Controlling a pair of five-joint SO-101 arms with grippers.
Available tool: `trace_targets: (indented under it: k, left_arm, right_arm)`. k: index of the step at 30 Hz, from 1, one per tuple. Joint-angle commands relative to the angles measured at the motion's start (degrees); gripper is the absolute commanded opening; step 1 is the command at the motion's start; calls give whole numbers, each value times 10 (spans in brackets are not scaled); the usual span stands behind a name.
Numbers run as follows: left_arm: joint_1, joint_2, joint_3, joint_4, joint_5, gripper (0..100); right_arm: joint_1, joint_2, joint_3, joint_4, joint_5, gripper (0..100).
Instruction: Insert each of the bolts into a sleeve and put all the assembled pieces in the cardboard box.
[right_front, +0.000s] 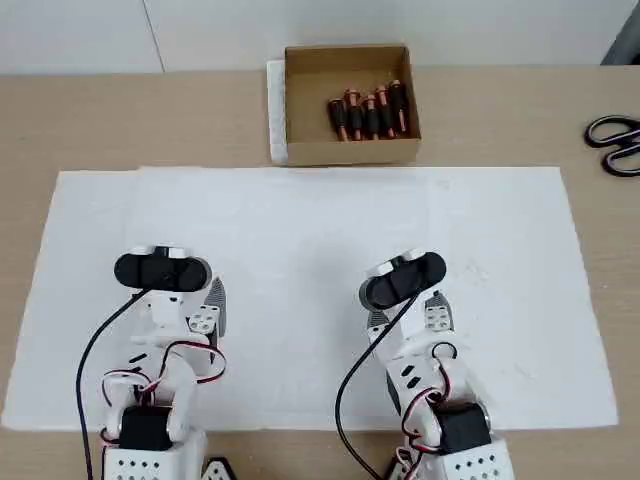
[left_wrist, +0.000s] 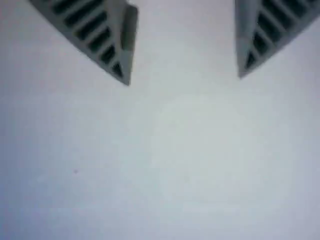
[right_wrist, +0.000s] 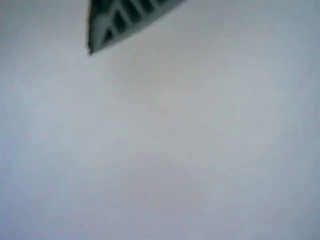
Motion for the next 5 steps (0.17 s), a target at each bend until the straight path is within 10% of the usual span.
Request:
trace_targets:
  k: [1, 5]
  left_arm:
    - [5, -8, -9, 4, -1, 131]
    - [5, -8, -9, 4, -1, 131]
  right_arm:
    - [0, -8, 5, 1, 2, 264]
    - [0, -8, 5, 1, 2, 264]
